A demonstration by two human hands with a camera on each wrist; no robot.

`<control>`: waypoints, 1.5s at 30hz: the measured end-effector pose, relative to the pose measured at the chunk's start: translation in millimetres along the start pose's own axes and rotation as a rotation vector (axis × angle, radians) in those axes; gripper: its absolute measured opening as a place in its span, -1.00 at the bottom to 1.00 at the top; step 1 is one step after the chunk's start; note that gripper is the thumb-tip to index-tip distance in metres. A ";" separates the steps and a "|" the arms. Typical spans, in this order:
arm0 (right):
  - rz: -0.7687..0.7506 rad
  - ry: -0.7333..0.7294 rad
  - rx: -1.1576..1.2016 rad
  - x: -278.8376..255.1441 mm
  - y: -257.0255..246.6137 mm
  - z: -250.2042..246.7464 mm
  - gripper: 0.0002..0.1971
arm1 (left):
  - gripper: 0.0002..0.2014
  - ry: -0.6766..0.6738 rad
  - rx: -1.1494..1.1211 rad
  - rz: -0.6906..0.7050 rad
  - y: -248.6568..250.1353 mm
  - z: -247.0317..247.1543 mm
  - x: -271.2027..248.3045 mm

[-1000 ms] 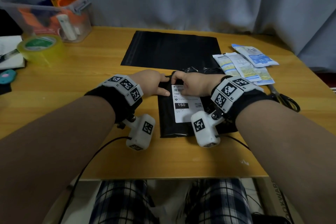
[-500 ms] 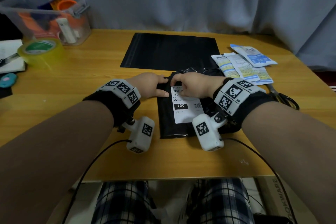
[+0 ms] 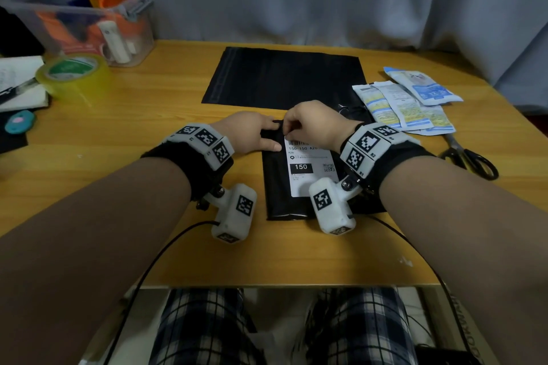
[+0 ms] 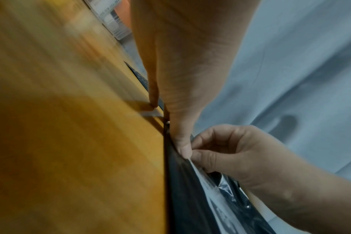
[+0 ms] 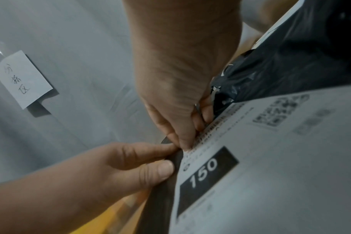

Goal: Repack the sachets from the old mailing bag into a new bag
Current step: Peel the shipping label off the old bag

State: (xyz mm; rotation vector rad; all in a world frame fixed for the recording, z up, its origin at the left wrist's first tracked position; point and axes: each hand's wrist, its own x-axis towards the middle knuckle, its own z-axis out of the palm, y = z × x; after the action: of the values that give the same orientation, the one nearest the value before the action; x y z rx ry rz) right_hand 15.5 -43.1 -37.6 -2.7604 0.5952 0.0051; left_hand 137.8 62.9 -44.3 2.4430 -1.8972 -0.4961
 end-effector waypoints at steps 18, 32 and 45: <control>0.026 0.017 0.029 1.6 3.1 1.3 -0.91 | -0.48 0.016 0.059 -0.019 -2.5 2.8 10.3; -0.010 -0.007 0.021 -7.7 10.7 2.0 -0.76 | -0.48 0.010 0.064 -0.001 -0.1 2.3 5.8; 0.005 0.046 0.113 -7.0 14.2 0.0 -0.90 | -0.49 -0.055 0.199 0.014 1.0 -2.9 3.8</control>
State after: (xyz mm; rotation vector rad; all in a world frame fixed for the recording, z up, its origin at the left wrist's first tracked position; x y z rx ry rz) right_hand 3.3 -52.5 -41.5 -2.6555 0.5960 -0.0885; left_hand 138.3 58.5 -42.3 2.5574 -2.0780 -0.3953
